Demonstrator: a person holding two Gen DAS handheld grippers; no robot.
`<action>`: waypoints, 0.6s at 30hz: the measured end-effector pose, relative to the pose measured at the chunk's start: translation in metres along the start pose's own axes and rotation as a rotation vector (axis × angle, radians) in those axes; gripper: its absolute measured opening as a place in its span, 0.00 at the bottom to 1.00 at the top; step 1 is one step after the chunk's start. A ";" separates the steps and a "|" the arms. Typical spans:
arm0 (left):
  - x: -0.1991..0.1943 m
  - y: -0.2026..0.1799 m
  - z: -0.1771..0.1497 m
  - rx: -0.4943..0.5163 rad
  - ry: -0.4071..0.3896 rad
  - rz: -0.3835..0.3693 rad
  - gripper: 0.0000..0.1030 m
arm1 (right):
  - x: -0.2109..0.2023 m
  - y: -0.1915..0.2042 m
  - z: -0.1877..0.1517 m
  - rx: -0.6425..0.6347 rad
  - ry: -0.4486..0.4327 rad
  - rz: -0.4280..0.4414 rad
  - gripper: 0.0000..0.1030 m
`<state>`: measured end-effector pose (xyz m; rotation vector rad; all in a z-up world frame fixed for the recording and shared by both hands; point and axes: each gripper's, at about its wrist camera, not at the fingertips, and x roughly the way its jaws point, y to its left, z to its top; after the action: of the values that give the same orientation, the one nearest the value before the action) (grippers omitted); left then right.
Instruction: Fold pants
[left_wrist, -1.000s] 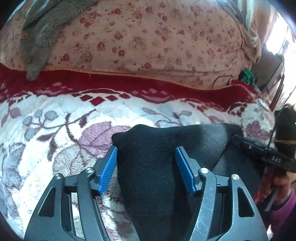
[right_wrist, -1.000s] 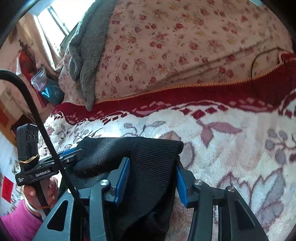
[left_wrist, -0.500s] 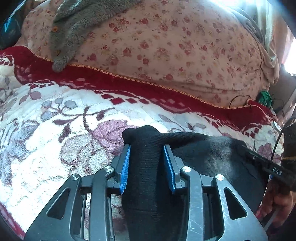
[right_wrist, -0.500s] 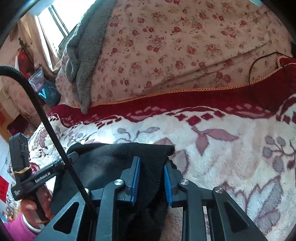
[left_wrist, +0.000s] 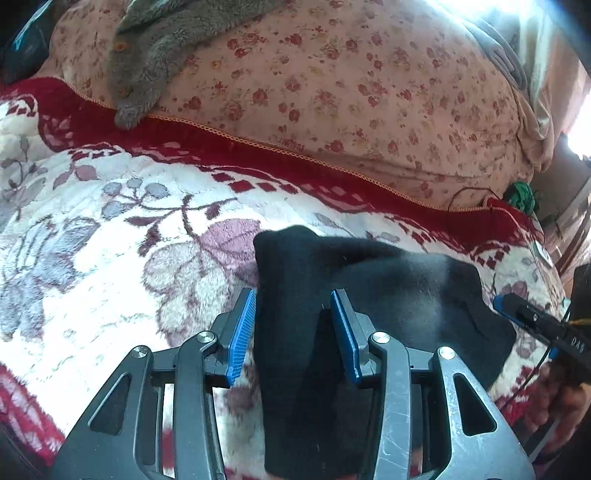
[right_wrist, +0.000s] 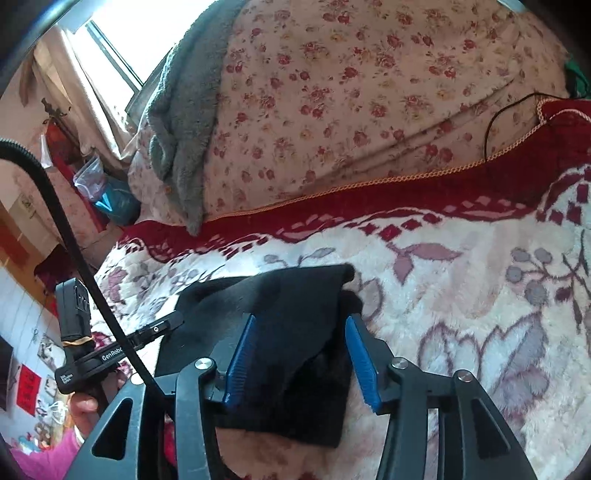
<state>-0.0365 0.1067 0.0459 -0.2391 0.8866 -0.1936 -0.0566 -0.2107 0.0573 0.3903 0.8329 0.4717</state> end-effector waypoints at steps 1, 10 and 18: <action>-0.003 -0.002 -0.002 0.007 0.000 0.006 0.40 | -0.001 0.001 -0.001 0.000 0.000 0.003 0.48; -0.021 -0.007 -0.016 0.028 -0.003 0.041 0.40 | -0.009 0.014 -0.011 -0.016 -0.004 -0.012 0.49; -0.025 -0.009 -0.019 0.035 -0.004 0.027 0.40 | -0.016 0.014 -0.013 -0.011 -0.007 0.017 0.63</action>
<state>-0.0676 0.1023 0.0557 -0.1949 0.8813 -0.1834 -0.0795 -0.2058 0.0667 0.3885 0.8204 0.4899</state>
